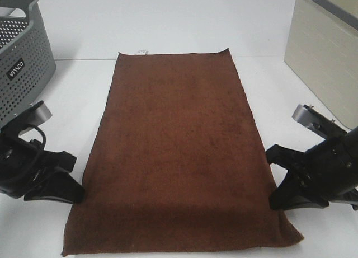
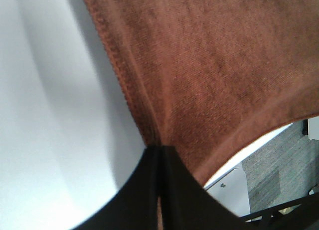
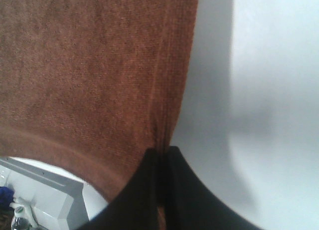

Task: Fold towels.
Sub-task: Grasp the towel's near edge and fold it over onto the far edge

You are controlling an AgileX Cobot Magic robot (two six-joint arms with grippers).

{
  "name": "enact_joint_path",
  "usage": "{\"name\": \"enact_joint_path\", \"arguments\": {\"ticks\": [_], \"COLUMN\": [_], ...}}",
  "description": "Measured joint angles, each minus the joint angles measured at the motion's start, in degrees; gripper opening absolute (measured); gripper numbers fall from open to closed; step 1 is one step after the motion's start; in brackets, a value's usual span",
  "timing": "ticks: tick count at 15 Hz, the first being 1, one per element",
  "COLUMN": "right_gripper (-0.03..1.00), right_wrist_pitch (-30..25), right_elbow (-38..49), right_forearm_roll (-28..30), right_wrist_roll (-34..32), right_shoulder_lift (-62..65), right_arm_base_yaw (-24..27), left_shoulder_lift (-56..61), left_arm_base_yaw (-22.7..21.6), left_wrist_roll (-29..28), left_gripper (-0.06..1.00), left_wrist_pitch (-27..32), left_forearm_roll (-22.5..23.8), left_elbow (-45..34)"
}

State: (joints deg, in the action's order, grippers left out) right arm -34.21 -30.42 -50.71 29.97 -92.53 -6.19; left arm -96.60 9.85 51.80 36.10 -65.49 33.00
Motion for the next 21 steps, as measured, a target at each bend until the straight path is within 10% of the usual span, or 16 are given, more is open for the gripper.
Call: {"name": "enact_joint_path", "arguments": {"ticks": [10,21], "right_gripper": [0.00,0.00], "right_wrist_pitch": [-4.2,-15.9], "right_elbow": [-3.8,-58.8], "right_forearm_roll": [3.4,14.8], "right_wrist_roll": [-0.9,-14.1], "right_shoulder_lift": [4.2,-24.1], "right_arm_base_yaw": [0.0,0.0], "left_shoulder_lift": [5.0,-19.9], "left_arm_base_yaw": [0.0,0.0], "left_wrist_roll": [-4.2,-33.6], "left_gripper": [0.00,0.00], "left_wrist_pitch": [1.2,4.5], "left_forearm_roll": [0.5,24.1], "left_elbow": [0.9,50.2]}}
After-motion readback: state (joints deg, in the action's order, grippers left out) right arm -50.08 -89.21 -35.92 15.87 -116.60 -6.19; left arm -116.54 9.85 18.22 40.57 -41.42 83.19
